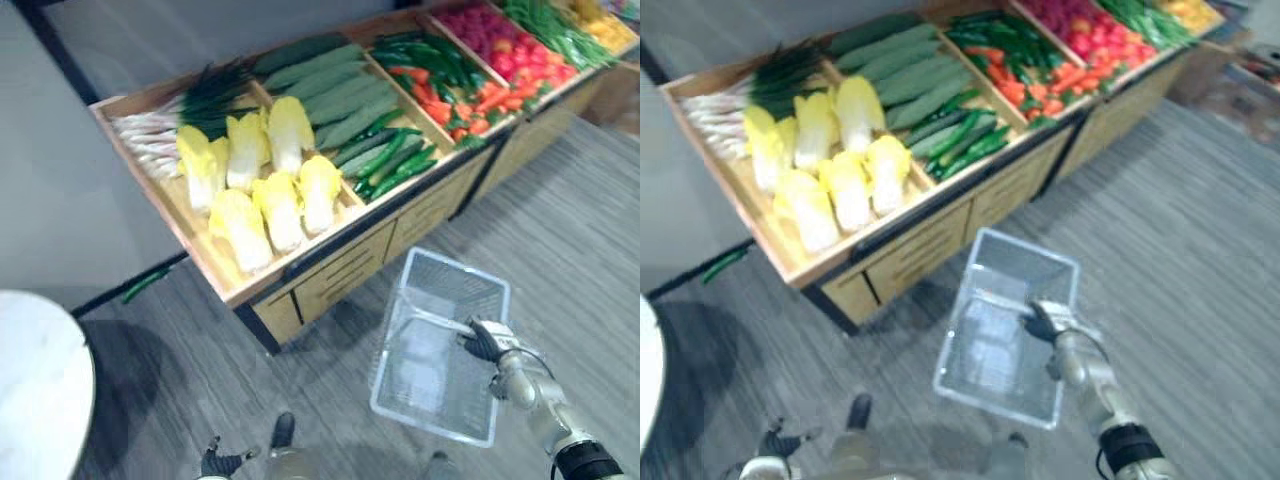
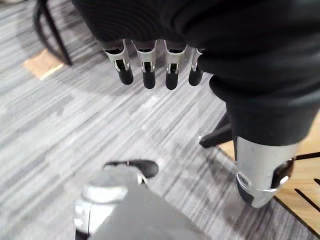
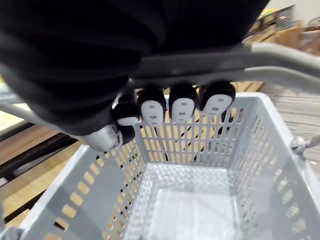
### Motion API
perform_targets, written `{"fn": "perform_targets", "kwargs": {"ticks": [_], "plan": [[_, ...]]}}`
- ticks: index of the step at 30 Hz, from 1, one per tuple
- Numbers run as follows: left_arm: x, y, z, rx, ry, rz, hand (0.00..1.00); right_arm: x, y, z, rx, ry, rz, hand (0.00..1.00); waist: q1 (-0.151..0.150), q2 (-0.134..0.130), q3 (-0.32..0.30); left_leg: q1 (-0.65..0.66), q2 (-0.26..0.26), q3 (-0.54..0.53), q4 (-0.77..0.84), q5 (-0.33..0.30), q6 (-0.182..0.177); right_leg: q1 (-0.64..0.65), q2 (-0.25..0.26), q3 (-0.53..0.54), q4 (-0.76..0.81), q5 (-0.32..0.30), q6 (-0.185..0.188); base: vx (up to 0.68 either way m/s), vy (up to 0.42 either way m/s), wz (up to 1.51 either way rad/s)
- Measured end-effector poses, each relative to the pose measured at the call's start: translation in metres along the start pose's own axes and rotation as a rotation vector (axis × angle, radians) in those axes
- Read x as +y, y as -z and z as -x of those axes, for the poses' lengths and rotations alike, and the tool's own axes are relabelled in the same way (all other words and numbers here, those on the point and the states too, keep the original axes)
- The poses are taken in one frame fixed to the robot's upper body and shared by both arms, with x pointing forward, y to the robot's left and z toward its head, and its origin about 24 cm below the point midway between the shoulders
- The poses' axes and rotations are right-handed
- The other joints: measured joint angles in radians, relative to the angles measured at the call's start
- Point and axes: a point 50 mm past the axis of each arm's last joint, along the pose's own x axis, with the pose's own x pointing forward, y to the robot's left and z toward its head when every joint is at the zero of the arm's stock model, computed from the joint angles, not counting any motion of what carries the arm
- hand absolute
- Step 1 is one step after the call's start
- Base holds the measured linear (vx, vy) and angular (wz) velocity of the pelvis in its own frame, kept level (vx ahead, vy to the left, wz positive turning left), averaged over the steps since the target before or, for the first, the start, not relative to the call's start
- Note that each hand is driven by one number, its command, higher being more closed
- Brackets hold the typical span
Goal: Pick vegetable in the basket
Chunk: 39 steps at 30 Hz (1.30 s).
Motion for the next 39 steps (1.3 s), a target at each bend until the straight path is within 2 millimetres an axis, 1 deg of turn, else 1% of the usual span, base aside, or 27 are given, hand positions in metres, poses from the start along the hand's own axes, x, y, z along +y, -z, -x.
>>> {"fn": "perform_targets", "kwargs": {"ticks": [1, 2, 3, 4, 5, 6, 7, 8, 9, 10, 11, 12, 13, 14, 15, 16, 17, 18, 19, 24, 28, 32, 34, 36, 39], "plan": [[-0.010, 0.002, 0.003, 0.016, 0.019, 0.029, 0.00, -0.004, -0.002, -0.004, -0.010, 0.008, 0.010, 1.00, 0.003, 0.033, 0.001, -0.012, 0.037, 0.002, -0.013, 0.041, 0.011, 0.002, 0.038, -0.026, -0.002, -0.004, -0.007, -0.10, -0.752, 0.54], [-0.024, 0.004, 0.007, 0.035, 0.046, 0.070, 0.00, -0.004, -0.002, -0.005, -0.011, 0.000, 0.015, 1.00, -0.006, 0.055, -0.005, -0.040, 0.066, 0.020, -0.036, 0.149, 0.061, 0.012, 0.074, -0.083, -0.001, -0.008, -0.037, -0.09, -0.638, 1.03], [-0.024, 0.007, 0.009, 0.046, 0.034, 0.112, 0.00, 0.004, 0.002, -0.001, 0.001, -0.027, 0.016, 1.00, -0.009, 0.046, 0.001, -0.049, 0.067, 0.054, -0.042, 0.235, 0.122, 0.052, 0.076, -0.149, -0.006, -0.022, -0.071, -0.07, -0.562, 1.25], [-0.023, 0.007, 0.009, 0.049, 0.031, 0.124, 0.00, 0.007, 0.006, 0.004, 0.013, -0.040, 0.019, 1.00, -0.012, 0.037, 0.005, -0.066, 0.057, 0.091, 0.005, 0.233, 0.130, 0.073, 0.073, -0.183, -0.011, -0.030, -0.086, -0.04, -0.353, 1.30], [-0.023, 0.008, 0.009, 0.051, 0.029, 0.124, 0.00, 0.012, 0.015, 0.012, 0.038, -0.067, 0.034, 1.00, -0.010, 0.023, 0.008, -0.097, 0.038, 0.187, 0.110, 0.195, 0.166, 0.104, 0.065, -0.237, -0.016, -0.042, -0.104, -0.03, -0.267, 1.19], [-0.023, 0.011, 0.010, 0.058, 0.030, 0.122, 0.00, 0.014, 0.023, 0.019, 0.064, -0.080, 0.045, 1.00, -0.011, 0.025, 0.008, -0.110, 0.019, 0.273, 0.172, 0.155, 0.207, 0.128, 0.059, -0.279, -0.021, -0.048, -0.114, -0.03, -0.209, 1.14], [-0.023, 0.013, 0.011, 0.059, 0.030, 0.120, 0.00, 0.014, 0.028, 0.024, 0.084, -0.085, 0.050, 1.00, -0.012, 0.033, 0.007, -0.109, 0.011, 0.334, 0.178, 0.151, 0.210, 0.142, 0.057, -0.303, -0.027, -0.048, -0.114, 0.00, -0.097, 0.93], [-0.023, 0.014, 0.013, 0.057, 0.032, 0.118, 0.00, 0.014, 0.034, 0.029, 0.106, -0.089, 0.056, 1.00, -0.014, 0.057, 0.003, -0.110, 0.003, 0.366, 0.155, 0.188, 0.203, 0.151, 0.058, -0.332, -0.027, -0.048, -0.114, -0.03, -0.045, 1.05], [-0.023, 0.013, 0.013, 0.042, 0.032, 0.118, 0.00, 0.017, 0.041, 0.037, 0.139, -0.101, 0.057, 1.00, -0.029, 0.050, 0.006, -0.107, -0.043, 0.362, 0.065, 0.289, 0.178, 0.156, 0.038, -0.379, -0.047, -0.043, -0.113, -0.04, -0.020, 0.96], [-0.023, 0.010, 0.013, 0.035, 0.035, 0.120, 0.00, 0.018, 0.045, 0.039, 0.156, -0.099, 0.051, 1.00, -0.036, 0.041, 0.014, -0.118, -0.060, 0.368, 0.107, 0.244, 0.174, 0.158, 0.016, -0.400, -0.050, -0.039, -0.113, -0.03, 0.051, 0.79], [-0.024, 0.011, 0.013, 0.041, 0.038, 0.120, 0.00, 0.020, 0.047, 0.042, 0.176, -0.105, 0.043, 1.00, -0.034, 0.033, 0.019, -0.133, -0.091, 0.381, 0.236, 0.116, 0.162, 0.164, -0.007, -0.408, -0.053, -0.033, -0.104, 0.00, 0.095, 0.40], [-0.025, 0.014, 0.015, 0.050, 0.041, 0.119, 0.00, 0.023, 0.049, 0.045, 0.182, -0.113, 0.042, 1.00, -0.035, 0.033, 0.019, -0.131, -0.112, 0.389, 0.304, 0.039, 0.157, 0.179, -0.017, -0.418, -0.064, -0.028, -0.094, 0.04, 0.121, 0.46], [-0.026, 0.020, 0.018, 0.065, 0.045, 0.123, 0.00, 0.027, 0.052, 0.051, 0.198, -0.125, 0.040, 1.00, -0.038, 0.048, 0.017, -0.112, -0.136, 0.394, 0.311, -0.020, 0.162, 0.205, -0.011, -0.431, -0.086, -0.014, -0.077, 0.05, 0.124, 0.51], [-0.026, 0.016, 0.017, 0.054, 0.044, 0.150, 0.00, 0.026, 0.053, 0.051, 0.209, -0.114, 0.030, 1.00, -0.037, 0.056, 0.013, -0.097, -0.152, 0.386, 0.254, -0.023, 0.168, 0.210, -0.012, -0.445, -0.111, 0.005, -0.071, 0.04, 0.117, 0.44], [-0.025, 0.013, 0.016, 0.043, 0.043, 0.163, 0.00, 0.025, 0.053, 0.051, 0.207, -0.109, 0.026, 1.00, -0.035, 0.063, 0.009, -0.087, -0.158, 0.387, 0.215, -0.022, 0.169, 0.210, -0.011, -0.450, -0.126, 0.014, -0.067, 0.01, 0.127, 0.39], [-0.023, 0.010, 0.015, 0.022, 0.040, 0.173, 0.00, 0.025, 0.049, 0.048, 0.205, -0.089, -0.003, 1.00, -0.036, 0.062, 0.010, -0.056, -0.171, 0.380, 0.104, -0.016, 0.175, 0.209, 0.002, -0.464, -0.152, 0.030, -0.065, -0.01, 0.087, 0.30], [-0.022, 0.008, 0.015, 0.015, 0.036, 0.173, 0.00, 0.028, 0.046, 0.046, 0.204, -0.083, -0.024, 1.00, -0.038, 0.057, 0.013, -0.040, -0.180, 0.372, 0.060, 0.002, 0.184, 0.210, 0.003, -0.472, -0.154, 0.031, -0.065, -0.04, 0.094, 0.46], [-0.020, 0.006, 0.013, 0.006, 0.041, 0.170, 0.00, 0.032, 0.040, 0.045, 0.198, -0.080, -0.056, 1.00, -0.043, 0.045, 0.017, -0.017, -0.196, 0.357, -0.016, 0.054, 0.181, 0.212, 0.002, -0.483, -0.156, 0.036, -0.072, -0.03, 0.048, 0.29], [-0.020, 0.002, 0.011, -0.018, 0.087, 0.095, 0.00, 0.048, 0.033, 0.041, 0.252, -0.078, -0.182, 1.00, -0.089, 0.024, 0.041, 0.059, -0.183, 0.336, -0.106, 0.075, 0.158, 0.260, 0.043, -0.452, -0.182, 0.028, -0.083, -0.03, 0.027, 0.21], [-0.020, 0.002, 0.011, -0.018, 0.086, 0.095, 0.00, 0.049, 0.033, 0.042, 0.253, -0.080, -0.183, 1.00, -0.091, 0.025, 0.041, 0.059, -0.179, 0.342, -0.106, 0.071, 0.153, 0.257, 0.041, -0.445, -0.184, 0.028, -0.084, 0.00, 0.000, -0.02], [-0.018, 0.003, 0.010, -0.011, 0.083, 0.091, 0.00, 0.054, 0.033, 0.043, 0.270, -0.086, -0.215, 1.00, -0.093, 0.023, 0.042, 0.064, -0.175, 0.389, -0.106, 0.071, 0.155, 0.238, 0.041, -0.400, -0.182, 0.029, -0.084, 0.00, 0.003, -0.27], [-0.015, -0.003, 0.006, -0.021, 0.072, 0.088, 0.00, 0.071, 0.042, 0.054, 0.359, -0.120, -0.298, 1.00, -0.098, 0.021, 0.041, 0.076, -0.169, 0.408, -0.106, 0.064, 0.152, 0.240, 0.044, -0.382, -0.183, 0.028, -0.085, 0.04, -0.017, -0.15], [-0.014, 0.001, 0.005, -0.002, 0.069, 0.083, 0.00, 0.081, 0.044, 0.059, 0.396, -0.144, -0.344, 1.00, -0.113, 0.018, 0.040, 0.089, -0.166, 0.424, -0.106, 0.060, 0.149, 0.242, 0.044, -0.365, -0.181, 0.028, -0.085, 0.05, -0.015, -0.18], [-0.014, 0.001, 0.005, -0.004, 0.070, 0.063, 0.00, 0.083, 0.045, 0.061, 0.413, -0.142, -0.360, 1.00, -0.120, 0.019, 0.039, 0.097, -0.165, 0.423, -0.106, 0.057, 0.146, 0.244, 0.044, -0.364, -0.173, 0.026, -0.089, 0.04, -0.016, -0.08], [-0.014, 0.001, 0.005, -0.006, 0.071, 0.055, 0.00, 0.087, 0.052, 0.069, 0.457, -0.149, -0.383, 1.00, -0.119, 0.018, 0.039, 0.106, -0.160, 0.414, -0.106, 0.055, 0.143, 0.250, 0.047, -0.372, -0.160, 0.021, -0.096, 0.00, -0.007, 0.02]]}}
